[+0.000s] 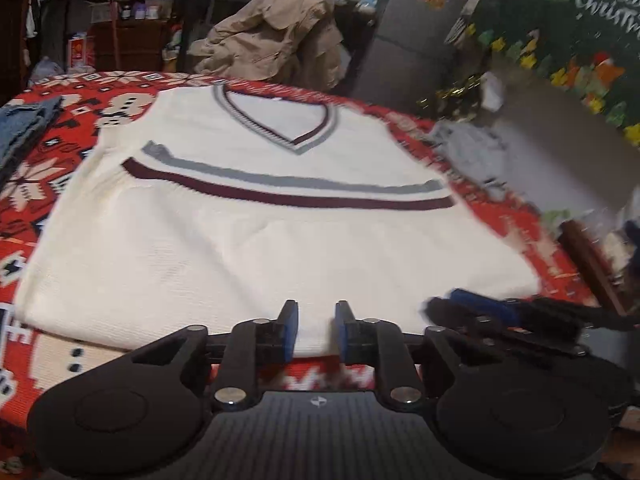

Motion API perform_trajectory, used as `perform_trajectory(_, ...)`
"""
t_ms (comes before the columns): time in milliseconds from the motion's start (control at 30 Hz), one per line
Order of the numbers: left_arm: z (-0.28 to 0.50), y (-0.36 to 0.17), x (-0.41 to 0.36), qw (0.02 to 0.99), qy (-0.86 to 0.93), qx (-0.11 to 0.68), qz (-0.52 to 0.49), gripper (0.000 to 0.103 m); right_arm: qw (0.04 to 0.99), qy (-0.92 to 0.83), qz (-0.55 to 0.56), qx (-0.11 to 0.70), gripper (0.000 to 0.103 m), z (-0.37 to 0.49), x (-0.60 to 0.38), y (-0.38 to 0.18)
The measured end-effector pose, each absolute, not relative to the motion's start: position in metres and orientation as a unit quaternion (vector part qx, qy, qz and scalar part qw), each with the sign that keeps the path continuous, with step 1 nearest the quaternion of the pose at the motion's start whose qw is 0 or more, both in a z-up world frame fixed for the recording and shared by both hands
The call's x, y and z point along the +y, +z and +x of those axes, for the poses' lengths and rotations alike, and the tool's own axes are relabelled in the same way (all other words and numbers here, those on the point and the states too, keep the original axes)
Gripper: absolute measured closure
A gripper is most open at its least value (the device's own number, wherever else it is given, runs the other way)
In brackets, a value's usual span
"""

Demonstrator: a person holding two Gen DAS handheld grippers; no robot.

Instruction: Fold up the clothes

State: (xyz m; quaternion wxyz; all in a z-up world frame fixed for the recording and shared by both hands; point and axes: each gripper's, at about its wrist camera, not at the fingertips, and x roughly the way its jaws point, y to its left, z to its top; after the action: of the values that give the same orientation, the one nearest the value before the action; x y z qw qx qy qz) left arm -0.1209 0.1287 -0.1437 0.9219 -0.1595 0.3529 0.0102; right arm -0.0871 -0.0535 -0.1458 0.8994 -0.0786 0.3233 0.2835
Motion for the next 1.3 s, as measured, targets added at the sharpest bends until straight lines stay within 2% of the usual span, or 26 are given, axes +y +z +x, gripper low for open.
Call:
perform_trajectory(333,-0.122,-0.151,0.118,0.926,-0.004,0.356,-0.128,0.078,0.893,0.301,-0.075,0.326,0.079,-0.092,-0.052,-0.147)
perform_trajectory(433,-0.122,-0.152,0.120,0.925,-0.007,0.354,-0.138,0.076,0.899,0.283,-0.056,0.329,0.075,-0.086,-0.067,-0.145)
perform_trajectory(1000,-0.122,-0.153,0.119,0.926,-0.011,0.352,-0.138,0.074,0.929,0.156,0.007,0.336,0.075,-0.047,-0.154,-0.143)
perform_trajectory(1167,-0.123,-0.152,0.116,0.926,-0.011,0.352,-0.133,0.072,0.919,0.195,-0.006,0.343,0.079,-0.054,-0.138,-0.144)
perform_trajectory(1300,-0.123,-0.152,0.117,0.926,-0.012,0.352,-0.135,0.072,0.908,0.242,-0.029,0.342,0.077,-0.067,-0.113,-0.148)
